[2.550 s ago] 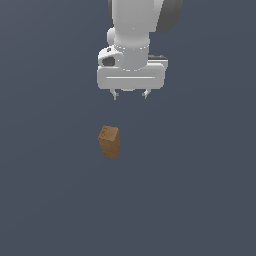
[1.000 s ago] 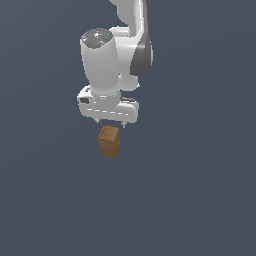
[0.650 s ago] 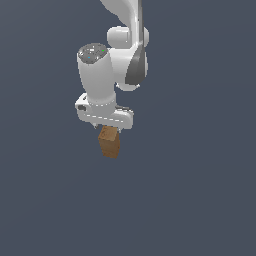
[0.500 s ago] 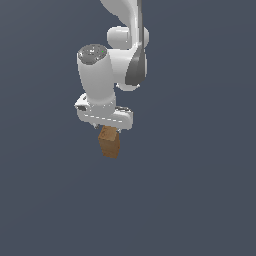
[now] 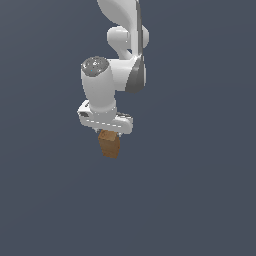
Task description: Pick up the object and move it to a goal position.
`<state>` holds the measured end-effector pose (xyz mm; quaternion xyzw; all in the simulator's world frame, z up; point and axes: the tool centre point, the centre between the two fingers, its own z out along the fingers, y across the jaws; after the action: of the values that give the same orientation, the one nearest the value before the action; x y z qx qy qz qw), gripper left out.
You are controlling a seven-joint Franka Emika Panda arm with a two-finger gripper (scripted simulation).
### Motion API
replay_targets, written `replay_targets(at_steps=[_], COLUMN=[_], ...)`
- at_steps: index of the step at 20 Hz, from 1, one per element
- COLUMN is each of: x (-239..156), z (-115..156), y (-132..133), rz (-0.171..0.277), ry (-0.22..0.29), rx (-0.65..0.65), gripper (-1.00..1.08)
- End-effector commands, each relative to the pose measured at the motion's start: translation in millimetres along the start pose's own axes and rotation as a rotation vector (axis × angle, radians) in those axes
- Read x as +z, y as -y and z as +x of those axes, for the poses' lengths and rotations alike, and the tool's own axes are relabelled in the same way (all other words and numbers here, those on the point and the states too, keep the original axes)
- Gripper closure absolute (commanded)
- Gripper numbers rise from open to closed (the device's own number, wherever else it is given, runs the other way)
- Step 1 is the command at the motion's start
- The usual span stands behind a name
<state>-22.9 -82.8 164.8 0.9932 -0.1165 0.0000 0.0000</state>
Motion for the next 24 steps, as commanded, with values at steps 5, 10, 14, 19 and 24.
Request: replay_targets(at_steps=[5, 10, 14, 19, 24], x=[21, 22, 22, 21, 14], z=[1, 1, 1, 0, -4], y=[0, 0, 0, 0, 6], rz=[0.000, 0.000, 0.000, 0.000, 0.000], ry=[0.000, 0.000, 0.000, 0.001, 0.001], rx=[0.001, 0.001, 0.001, 0.001, 0.001], gripper=[-0.92, 1.08, 1.08, 1.08, 1.08])
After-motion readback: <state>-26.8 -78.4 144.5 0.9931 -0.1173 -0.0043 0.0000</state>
